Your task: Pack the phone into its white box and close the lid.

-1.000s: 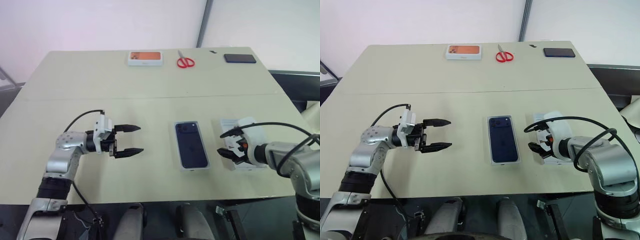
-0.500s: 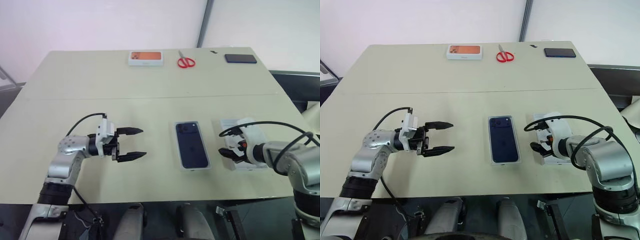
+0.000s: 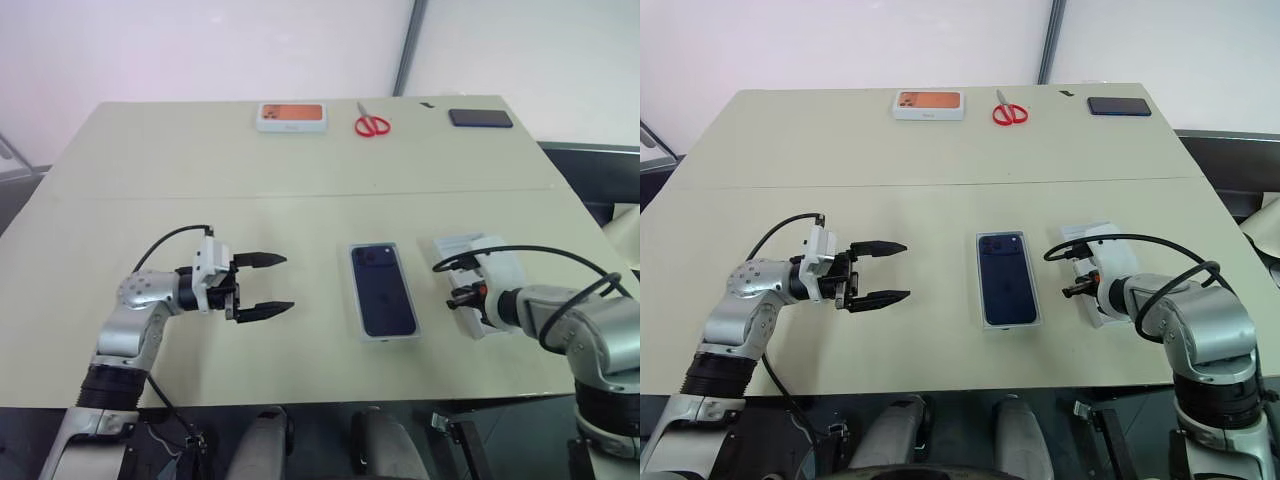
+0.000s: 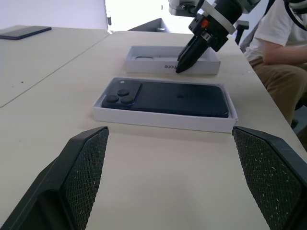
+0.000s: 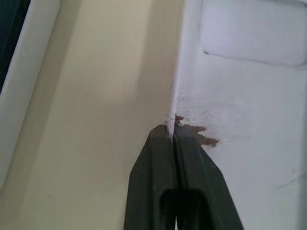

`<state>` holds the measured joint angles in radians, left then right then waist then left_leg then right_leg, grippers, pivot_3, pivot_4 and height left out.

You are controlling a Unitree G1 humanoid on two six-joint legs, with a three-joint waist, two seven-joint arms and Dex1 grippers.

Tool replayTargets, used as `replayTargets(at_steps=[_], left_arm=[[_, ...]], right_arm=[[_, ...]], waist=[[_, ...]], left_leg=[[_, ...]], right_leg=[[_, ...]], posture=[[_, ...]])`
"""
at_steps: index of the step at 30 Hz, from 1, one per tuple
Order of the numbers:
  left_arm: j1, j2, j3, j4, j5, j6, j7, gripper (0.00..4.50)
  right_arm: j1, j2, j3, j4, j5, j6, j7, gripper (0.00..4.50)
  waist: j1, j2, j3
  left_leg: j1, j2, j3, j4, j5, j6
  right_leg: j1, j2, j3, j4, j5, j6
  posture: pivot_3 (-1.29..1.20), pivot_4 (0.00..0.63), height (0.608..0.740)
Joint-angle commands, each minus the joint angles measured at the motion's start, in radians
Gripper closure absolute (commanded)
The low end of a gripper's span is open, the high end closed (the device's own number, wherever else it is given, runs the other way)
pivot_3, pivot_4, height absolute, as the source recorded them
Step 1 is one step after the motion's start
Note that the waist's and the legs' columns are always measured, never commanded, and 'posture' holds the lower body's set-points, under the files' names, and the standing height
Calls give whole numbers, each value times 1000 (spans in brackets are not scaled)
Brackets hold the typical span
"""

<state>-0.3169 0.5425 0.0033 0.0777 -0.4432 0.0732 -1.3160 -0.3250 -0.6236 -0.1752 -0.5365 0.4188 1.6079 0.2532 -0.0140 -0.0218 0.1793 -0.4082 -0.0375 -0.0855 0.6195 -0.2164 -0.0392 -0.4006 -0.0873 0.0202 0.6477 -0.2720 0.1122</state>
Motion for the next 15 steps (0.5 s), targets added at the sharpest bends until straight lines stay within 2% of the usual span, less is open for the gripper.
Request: replayTargets(at_steps=[1, 6, 9, 11, 14, 15], left_arm=[[-12, 11, 6, -9, -4, -10, 0, 137], [-12, 11, 5, -7, -3, -9, 5, 137], [-10, 8, 3, -7, 1, -16, 9, 137], [-15, 5, 6, 0, 4, -16, 21, 137], [-29, 0, 13, 12, -9, 14, 38, 137], [-34, -1, 15, 18, -4, 9, 46, 137]], right_arm=[[-17, 28, -15, 13, 10, 7, -42, 4477], [-31, 25, -11, 21, 15, 7, -68, 4477], [-60, 77, -59, 24, 43, 7, -64, 4477], [-105, 84, -48, -6, 58, 4, -25, 4477], [-155, 226, -172, 15, 135, 6, -13, 4477], [-182, 243, -180, 1, 152, -12, 12, 4477]], waist=[[-2, 0, 0], [0, 0, 0], [-2, 0, 0], [-2, 2, 1], [-6, 2, 1], [-5, 2, 1]], left_leg=[[0, 0, 0, 0, 0, 0], [0, 0, 0, 0, 0, 0], [0, 0, 0, 0, 0, 0], [0, 0, 0, 0, 0, 0], [0, 0, 0, -1, 0, 0], [0, 1, 0, -1, 0, 0]], right_leg=[[0, 0, 0, 0, 0, 0], [0, 0, 0, 0, 0, 0], [0, 0, 0, 0, 0, 0], [-1, 0, 0, 0, 0, 0], [-2, 1, 1, 1, 0, 0], [-2, 2, 1, 1, 0, 0]], posture=[[0, 150, 740], [0, 150, 740], [0, 150, 740], [0, 150, 740], [0, 150, 740], [0, 150, 740]])
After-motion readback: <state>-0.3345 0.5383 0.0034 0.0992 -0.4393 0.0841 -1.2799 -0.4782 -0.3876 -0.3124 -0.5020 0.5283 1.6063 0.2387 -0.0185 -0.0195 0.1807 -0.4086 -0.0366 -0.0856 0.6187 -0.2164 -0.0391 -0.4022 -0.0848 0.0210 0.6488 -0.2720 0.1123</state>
